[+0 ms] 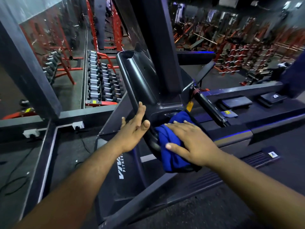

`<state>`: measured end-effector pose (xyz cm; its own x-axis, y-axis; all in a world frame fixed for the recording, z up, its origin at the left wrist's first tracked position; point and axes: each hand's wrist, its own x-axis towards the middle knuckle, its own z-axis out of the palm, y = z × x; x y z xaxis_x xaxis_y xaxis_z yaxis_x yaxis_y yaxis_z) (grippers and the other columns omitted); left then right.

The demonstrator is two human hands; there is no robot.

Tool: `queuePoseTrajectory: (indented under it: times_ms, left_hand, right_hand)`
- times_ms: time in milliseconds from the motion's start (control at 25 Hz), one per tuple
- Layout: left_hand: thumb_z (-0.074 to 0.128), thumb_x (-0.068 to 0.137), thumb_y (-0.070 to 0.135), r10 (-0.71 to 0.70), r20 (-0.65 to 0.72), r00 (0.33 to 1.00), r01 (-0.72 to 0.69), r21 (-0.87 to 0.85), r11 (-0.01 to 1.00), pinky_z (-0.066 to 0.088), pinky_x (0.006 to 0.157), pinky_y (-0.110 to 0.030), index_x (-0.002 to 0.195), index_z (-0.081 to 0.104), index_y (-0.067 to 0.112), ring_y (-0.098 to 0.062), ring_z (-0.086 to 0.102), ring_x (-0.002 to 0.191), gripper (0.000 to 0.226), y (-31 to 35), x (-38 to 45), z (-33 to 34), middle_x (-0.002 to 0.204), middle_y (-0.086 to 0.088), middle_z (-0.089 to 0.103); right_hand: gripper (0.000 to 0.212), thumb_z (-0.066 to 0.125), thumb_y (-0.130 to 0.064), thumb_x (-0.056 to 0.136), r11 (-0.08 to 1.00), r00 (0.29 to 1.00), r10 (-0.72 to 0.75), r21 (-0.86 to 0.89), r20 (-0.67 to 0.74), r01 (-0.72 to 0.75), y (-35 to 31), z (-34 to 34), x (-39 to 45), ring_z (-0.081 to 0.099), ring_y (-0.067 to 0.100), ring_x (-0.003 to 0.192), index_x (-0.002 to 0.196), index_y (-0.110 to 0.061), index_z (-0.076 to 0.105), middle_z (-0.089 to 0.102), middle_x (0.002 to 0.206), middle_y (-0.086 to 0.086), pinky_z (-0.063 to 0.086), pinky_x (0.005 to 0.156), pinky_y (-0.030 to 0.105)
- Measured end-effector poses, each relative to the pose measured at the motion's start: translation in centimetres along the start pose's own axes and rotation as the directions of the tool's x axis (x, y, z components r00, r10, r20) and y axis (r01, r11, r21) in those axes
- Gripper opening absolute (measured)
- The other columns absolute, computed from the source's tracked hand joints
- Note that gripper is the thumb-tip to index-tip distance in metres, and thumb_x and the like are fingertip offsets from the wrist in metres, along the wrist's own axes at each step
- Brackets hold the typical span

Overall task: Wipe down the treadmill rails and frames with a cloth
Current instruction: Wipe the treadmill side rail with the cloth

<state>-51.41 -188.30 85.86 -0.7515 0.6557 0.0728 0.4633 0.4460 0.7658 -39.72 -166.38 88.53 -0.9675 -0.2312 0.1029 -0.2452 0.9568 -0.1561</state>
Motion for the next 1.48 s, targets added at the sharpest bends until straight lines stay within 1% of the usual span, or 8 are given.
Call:
queuePoseTrajectory:
  times_ms: [160, 320, 520, 800, 960, 1120, 1400, 1480]
  left_hand:
    - [0.002, 0.056, 0.102, 0.029, 0.045, 0.999, -0.027, -0.051, 0.998, -0.010, 0.122, -0.047, 0.154, -0.017, 0.035, 0.043, 0.007, 0.112, 0.120, -0.5, 0.2, -1.1, 0.159, 0.030, 0.006]
    - [0.002, 0.056, 0.101, 0.036, 0.075, 0.997, -0.031, -0.061, 0.998, -0.004, 0.122, -0.047, 0.153, -0.018, 0.039, 0.021, 0.013, 0.132, 0.117, -0.7, 0.3, -1.6, 0.159, 0.029, 0.012]
    - [0.002, 0.058, 0.101, 0.050, 0.089, 0.995, -0.049, -0.022, 0.999, -0.006, 0.122, -0.050, 0.153, -0.019, 0.038, 0.042, 0.008, 0.115, 0.116, -1.2, 0.3, -1.8, 0.158, 0.032, 0.010]
    - [0.001, 0.061, 0.100, 0.050, 0.017, 0.999, -0.050, 0.058, 0.997, -0.006, 0.122, -0.055, 0.153, -0.019, 0.035, 0.005, 0.004, 0.146, 0.115, -0.9, 0.4, -0.5, 0.159, 0.031, 0.003]
    - [0.000, 0.061, 0.100, 0.043, 0.007, 0.999, -0.043, 0.156, 0.987, -0.007, 0.121, -0.055, 0.155, -0.013, 0.036, 0.009, -0.001, 0.143, 0.114, -1.1, 0.6, -0.6, 0.157, 0.036, -0.004]
    - [-0.002, 0.060, 0.100, 0.038, 0.029, 0.999, -0.042, 0.131, 0.991, -0.006, 0.122, -0.052, 0.154, -0.016, 0.037, 0.009, 0.004, 0.143, 0.114, -1.1, 0.8, -1.2, 0.159, 0.030, 0.009]
    - [-0.005, 0.064, 0.097, 0.183, 0.201, 0.962, -0.238, 0.299, 0.924, -0.012, 0.120, -0.052, 0.152, -0.020, 0.036, 0.002, 0.007, 0.147, 0.108, -3.3, 2.1, -4.4, 0.160, 0.025, 0.014]
    - [-0.004, 0.067, 0.096, 0.224, 0.296, 0.928, -0.331, 0.388, 0.860, -0.019, 0.118, -0.052, 0.149, -0.026, 0.038, -0.001, 0.000, 0.150, 0.103, -4.4, 2.9, -5.6, 0.164, 0.016, 0.003]
  right_hand:
    - [0.061, 0.024, -0.072, 0.092, 0.955, 0.979, 0.198, -0.214, -0.053, -0.205, -2.4, 0.5, 2.0, 0.054, 0.023, 0.114, 0.102, -0.025, 0.060, 0.064, 0.111, -0.002, 0.035, 0.093, 0.037]
    - [0.052, 0.034, -0.065, 0.095, 0.951, 0.954, 0.299, -0.080, -0.018, -0.299, -5.2, 0.7, 6.3, 0.061, 0.030, 0.087, 0.066, -0.023, 0.042, 0.064, 0.082, 0.005, 0.038, 0.072, 0.038]
    - [0.064, 0.048, -0.063, 0.091, 0.982, 0.983, -0.176, -0.061, 0.044, 0.178, 4.8, -1.4, -0.2, 0.045, 0.015, 0.135, 0.139, -0.020, 0.051, 0.054, 0.141, -0.001, 0.033, 0.113, 0.044]
    - [0.073, 0.035, -0.062, 0.097, 0.948, 0.940, 0.319, -0.022, 0.120, -0.319, 3.0, -0.8, 4.3, -0.007, 0.015, 0.153, 0.157, -0.024, 0.017, -0.002, 0.166, -0.002, 0.001, 0.124, 0.040]
    - [0.086, 0.017, -0.079, 0.088, 0.942, 0.941, 0.335, -0.038, 0.051, -0.333, -3.3, 0.9, 2.7, 0.020, 0.019, 0.150, 0.151, -0.024, 0.036, 0.030, 0.161, 0.003, 0.010, 0.123, 0.043]
    - [0.058, 0.027, -0.065, 0.095, 0.891, 0.895, 0.397, -0.148, -0.203, -0.429, -7.8, 2.4, 4.1, 0.059, 0.026, 0.107, 0.111, -0.020, 0.060, 0.067, 0.110, 0.003, 0.036, 0.102, 0.043]
    - [0.059, 0.041, -0.055, 0.094, 0.981, 0.956, 0.153, -0.081, -0.250, -0.178, -5.6, 2.9, -0.1, 0.044, 0.012, 0.138, 0.144, -0.025, 0.048, 0.050, 0.148, -0.007, 0.027, 0.116, 0.043]
    - [0.061, 0.035, -0.058, 0.095, 0.944, 0.929, 0.320, -0.025, -0.184, -0.330, -3.4, 2.0, 0.0, 0.025, 0.011, 0.149, 0.150, -0.032, 0.039, 0.033, 0.158, -0.009, 0.010, 0.122, 0.051]
